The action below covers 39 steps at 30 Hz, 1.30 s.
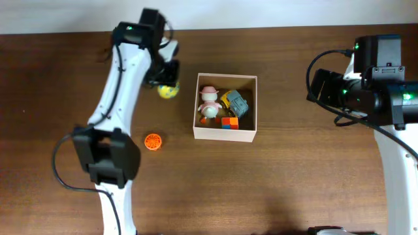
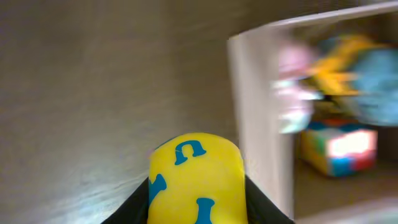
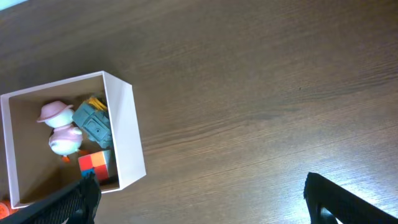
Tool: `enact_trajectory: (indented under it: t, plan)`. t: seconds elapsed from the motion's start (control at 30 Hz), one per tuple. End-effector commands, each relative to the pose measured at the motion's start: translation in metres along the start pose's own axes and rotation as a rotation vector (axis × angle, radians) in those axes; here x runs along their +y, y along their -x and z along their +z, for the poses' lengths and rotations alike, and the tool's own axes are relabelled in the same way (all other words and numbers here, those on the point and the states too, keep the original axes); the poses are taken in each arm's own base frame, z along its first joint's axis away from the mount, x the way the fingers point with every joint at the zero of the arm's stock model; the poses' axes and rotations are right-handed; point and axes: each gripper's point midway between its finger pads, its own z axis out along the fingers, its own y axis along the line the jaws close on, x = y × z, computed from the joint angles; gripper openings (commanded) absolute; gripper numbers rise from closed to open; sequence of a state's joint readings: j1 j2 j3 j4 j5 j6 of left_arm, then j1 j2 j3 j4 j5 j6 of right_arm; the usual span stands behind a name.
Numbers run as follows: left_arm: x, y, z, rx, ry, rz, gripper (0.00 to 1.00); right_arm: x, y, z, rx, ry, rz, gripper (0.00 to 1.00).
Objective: Pack container
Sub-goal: 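Carry the yellow ball into the box with the left gripper and release, then move the left gripper to the orange spiky ball and grasp it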
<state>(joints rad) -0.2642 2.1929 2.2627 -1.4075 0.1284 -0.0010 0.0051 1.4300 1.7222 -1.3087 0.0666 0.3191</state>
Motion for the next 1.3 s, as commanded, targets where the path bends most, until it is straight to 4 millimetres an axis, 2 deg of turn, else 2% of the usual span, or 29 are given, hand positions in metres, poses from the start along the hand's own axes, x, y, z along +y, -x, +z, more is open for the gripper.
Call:
enact_trajectory:
  t: [0.0,0.13,0.2,0.43,0.57,0.63,0.7,0.8,0.87,0.97,1.1,1.27]
  plan:
    - [-0.049,-0.001,-0.022,-0.040,-0.055,0.083,0.31,-0.003,0.002,0.001,-0.003,-0.013,0.017,0.99]
    - [-0.085,-0.014,-0.008,0.001,-0.073,0.151,0.33,-0.003,0.002,0.001,-0.003,-0.013,0.017,0.99]
    - [-0.098,-0.017,0.002,0.006,-0.071,0.181,0.38,-0.003,0.002,0.001,-0.003,-0.013,0.017,0.99]
    - [-0.110,-0.043,0.055,0.080,0.011,0.177,0.43,-0.003,0.002,0.001,-0.003,-0.013,0.017,0.99]
    - [-0.117,-0.051,0.071,0.093,0.008,0.209,0.47,-0.003,0.002,0.001,-0.003,-0.013,0.017,0.99]
    - [-0.120,-0.055,0.070,0.102,0.008,0.217,0.59,-0.003,0.002,0.001,-0.003,-0.013,0.017,0.99]
    - [-0.121,-0.056,0.061,0.104,0.007,0.219,0.77,-0.003,0.002,0.001,-0.003,-0.013,0.017,0.99]
    - [-0.121,-0.052,0.036,0.088,0.006,0.214,0.85,-0.003,0.002,0.001,-0.003,-0.013,0.017,0.99]
    - [-0.118,-0.047,0.015,0.063,0.005,0.205,1.00,-0.003,0.002,0.001,-0.003,-0.013,0.017,0.98]
    - [-0.106,-0.042,-0.019,0.024,0.020,0.179,0.99,-0.003,0.002,0.001,-0.003,-0.013,0.017,0.99]
    - [-0.071,-0.046,-0.051,0.005,0.101,0.125,0.99,-0.003,0.002,0.001,-0.003,-0.013,0.017,0.99]
    - [-0.021,-0.063,-0.061,0.082,0.170,0.028,0.99,-0.003,0.002,0.001,-0.003,-0.013,0.017,0.99]
